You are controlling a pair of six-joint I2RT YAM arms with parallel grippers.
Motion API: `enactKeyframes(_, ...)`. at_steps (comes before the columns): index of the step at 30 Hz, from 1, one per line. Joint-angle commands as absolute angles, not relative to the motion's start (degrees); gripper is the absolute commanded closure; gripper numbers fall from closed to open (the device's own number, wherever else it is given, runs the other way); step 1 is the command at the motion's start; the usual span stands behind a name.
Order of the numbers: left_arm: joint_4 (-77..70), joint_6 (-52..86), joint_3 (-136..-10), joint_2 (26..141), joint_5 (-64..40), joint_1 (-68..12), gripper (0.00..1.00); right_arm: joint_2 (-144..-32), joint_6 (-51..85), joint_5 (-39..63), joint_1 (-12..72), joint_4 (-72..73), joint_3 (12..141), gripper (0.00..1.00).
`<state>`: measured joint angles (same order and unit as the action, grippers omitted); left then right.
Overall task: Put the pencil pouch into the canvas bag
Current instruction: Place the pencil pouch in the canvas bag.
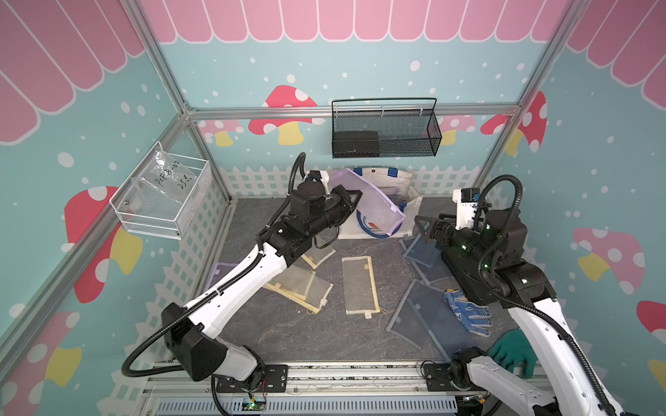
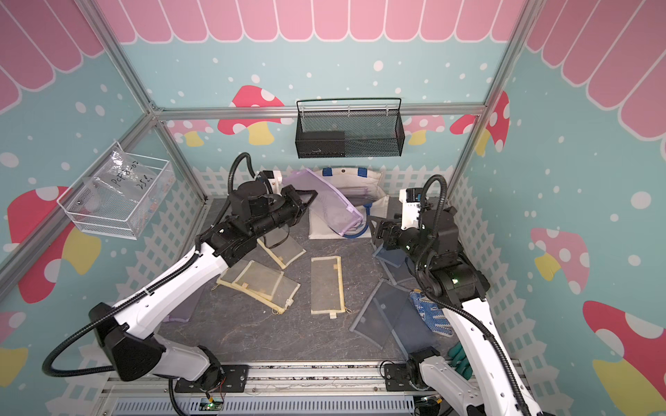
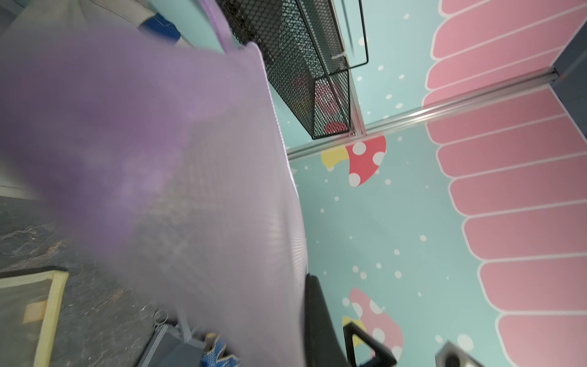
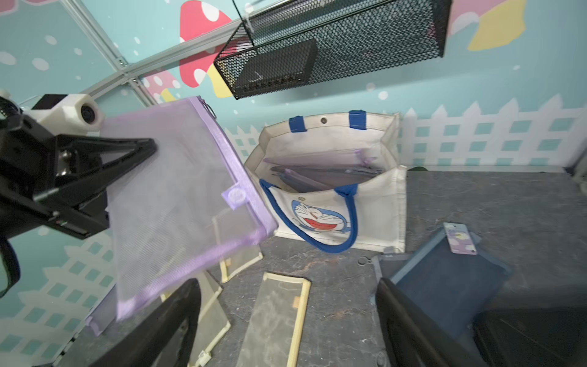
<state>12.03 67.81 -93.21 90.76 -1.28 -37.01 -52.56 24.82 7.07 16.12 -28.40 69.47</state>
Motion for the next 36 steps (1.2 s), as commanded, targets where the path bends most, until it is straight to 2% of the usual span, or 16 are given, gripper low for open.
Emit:
enactKeyframes(1, 18.00, 71.24, -101.45, 97.63, 7.45, -37.62, 1.00, -51.75, 23.14, 2.22, 15.91, -32.72, 69.52, 0.11)
enactKeyframes(12, 32.73, 77.11, -134.04, 119.65, 23.47, -39.16, 1.00, -48.53, 22.94, 3.00, 15.92, -33.95, 65.52, 0.11)
enactKeyframes(19, 41.64, 84.37, -149.82, 130.98, 26.12, -39.25, 1.00, -47.65, 19.98, -1.03, 15.95, -35.40, 67.54, 0.10)
enactKeyframes(27, 41.63, 88.78, -151.16, 135.65, 27.48, -39.82, 1.00, -48.21, 18.32, -2.01, 15.91, -35.63, 67.95, 0.10)
enactKeyframes(36, 34.90, 90.38, -151.91, 140.99, 27.67, -39.31, 1.00, -48.12, 17.32, -2.08, 15.91, -36.05, 67.54, 0.09)
